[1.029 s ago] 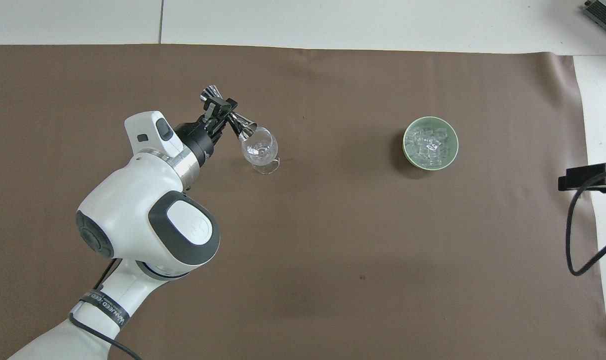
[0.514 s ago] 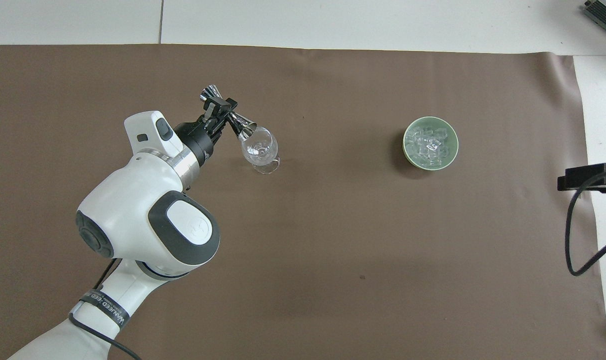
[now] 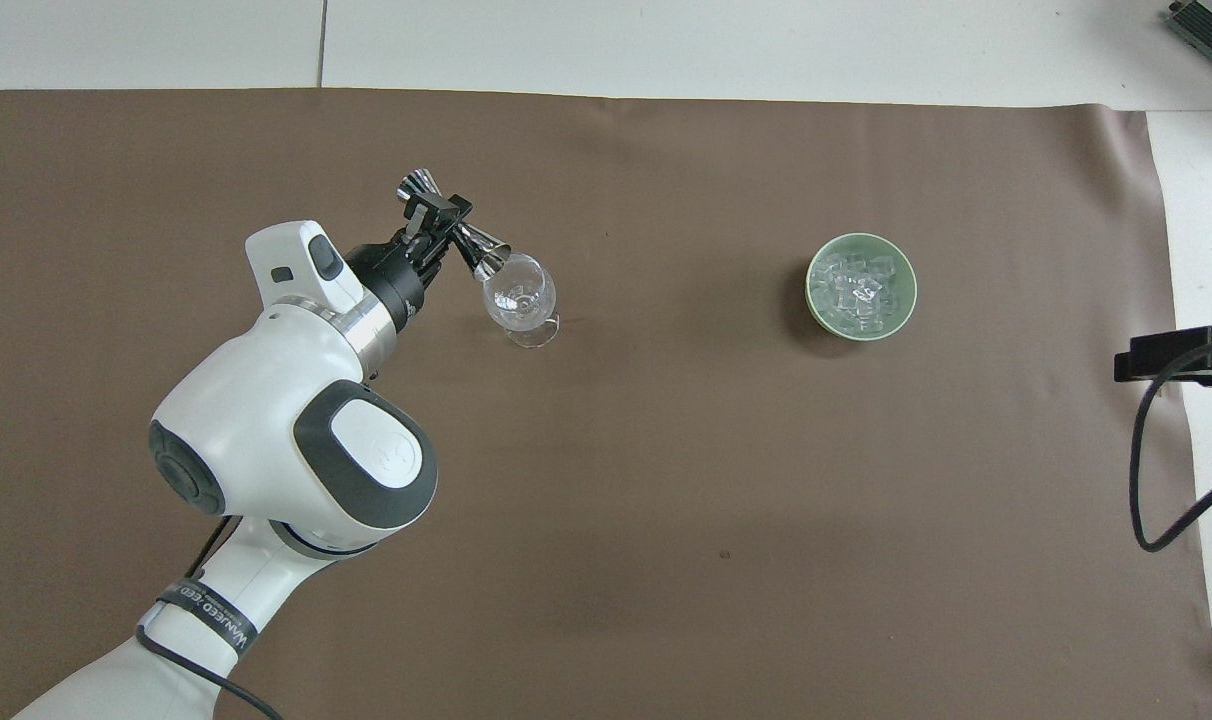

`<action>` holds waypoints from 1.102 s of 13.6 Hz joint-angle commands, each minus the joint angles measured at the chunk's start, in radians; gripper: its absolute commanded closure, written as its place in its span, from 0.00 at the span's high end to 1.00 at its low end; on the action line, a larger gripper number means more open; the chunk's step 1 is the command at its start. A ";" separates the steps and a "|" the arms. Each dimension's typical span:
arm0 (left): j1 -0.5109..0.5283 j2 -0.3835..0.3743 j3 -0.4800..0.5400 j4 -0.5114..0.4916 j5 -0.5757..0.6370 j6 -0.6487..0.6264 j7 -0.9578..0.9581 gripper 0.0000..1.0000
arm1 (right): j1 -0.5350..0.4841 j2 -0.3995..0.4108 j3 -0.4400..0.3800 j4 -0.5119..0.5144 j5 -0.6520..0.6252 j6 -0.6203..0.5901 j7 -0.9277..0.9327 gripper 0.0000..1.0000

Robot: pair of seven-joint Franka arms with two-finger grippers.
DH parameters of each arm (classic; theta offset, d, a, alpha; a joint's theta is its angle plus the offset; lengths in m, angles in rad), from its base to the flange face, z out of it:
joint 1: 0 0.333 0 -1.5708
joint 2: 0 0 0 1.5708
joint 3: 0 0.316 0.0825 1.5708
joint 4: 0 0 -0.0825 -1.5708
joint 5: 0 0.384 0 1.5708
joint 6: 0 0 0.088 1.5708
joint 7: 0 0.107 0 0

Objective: Pour wine and add ice with both arms

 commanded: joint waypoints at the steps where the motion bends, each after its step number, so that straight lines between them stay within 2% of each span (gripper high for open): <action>1: -0.013 0.015 0.011 0.018 0.008 0.019 0.008 0.00 | -0.002 -0.008 0.004 -0.014 0.017 0.019 0.021 1.00; 8: -0.007 0.010 0.008 0.020 0.003 -0.007 -0.018 0.00 | -0.002 -0.009 0.004 -0.017 0.017 0.018 0.019 1.00; 12: 0.016 -0.020 0.018 0.020 0.000 -0.124 -0.122 0.00 | -0.002 -0.009 0.004 -0.017 0.017 0.018 0.019 1.00; 15: 0.081 -0.060 0.020 0.019 0.000 -0.281 -0.189 0.00 | -0.002 -0.009 0.004 -0.017 0.017 0.018 0.019 1.00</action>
